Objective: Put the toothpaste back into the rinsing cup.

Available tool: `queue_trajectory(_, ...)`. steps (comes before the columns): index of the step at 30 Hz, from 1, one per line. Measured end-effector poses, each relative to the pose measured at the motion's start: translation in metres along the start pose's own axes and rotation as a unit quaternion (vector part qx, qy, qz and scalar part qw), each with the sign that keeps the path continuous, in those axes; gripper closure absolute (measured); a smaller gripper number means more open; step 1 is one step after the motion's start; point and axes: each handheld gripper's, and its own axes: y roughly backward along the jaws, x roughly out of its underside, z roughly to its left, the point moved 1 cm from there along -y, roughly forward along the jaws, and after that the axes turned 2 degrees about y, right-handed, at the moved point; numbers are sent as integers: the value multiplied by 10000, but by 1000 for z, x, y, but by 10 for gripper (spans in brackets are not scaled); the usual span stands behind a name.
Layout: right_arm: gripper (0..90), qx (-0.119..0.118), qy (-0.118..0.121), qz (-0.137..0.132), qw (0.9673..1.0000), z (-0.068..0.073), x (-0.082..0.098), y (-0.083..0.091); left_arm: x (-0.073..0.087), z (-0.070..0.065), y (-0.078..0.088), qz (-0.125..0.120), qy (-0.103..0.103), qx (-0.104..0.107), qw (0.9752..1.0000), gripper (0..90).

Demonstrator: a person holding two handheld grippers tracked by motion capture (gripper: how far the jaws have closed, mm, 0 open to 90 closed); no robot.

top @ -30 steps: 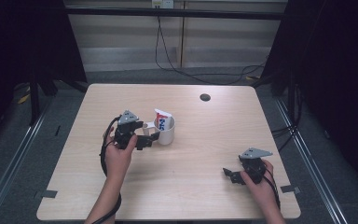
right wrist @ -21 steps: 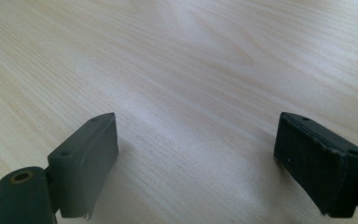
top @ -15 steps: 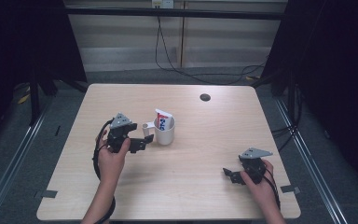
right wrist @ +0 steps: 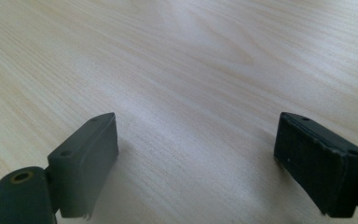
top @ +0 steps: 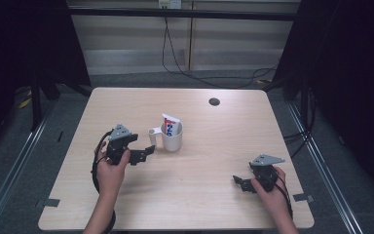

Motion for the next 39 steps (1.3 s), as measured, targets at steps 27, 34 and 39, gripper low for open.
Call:
queue_trajectory(27, 132, 0, 0, -1, 10000, 0, 0, 0, 45, 14, -3, 328, 148, -171, 9992, 161)
queue_trajectory(34, 132, 0, 3, 1, 10000, 0, 0, 0, 50, 14, -4, 433, 10, -195, 9989, 161)
queue_trajectory(39, 132, 4, 21, -7, 10000, 0, 0, 0, 54, 14, -6, 470, 36, -215, 9987, 162)
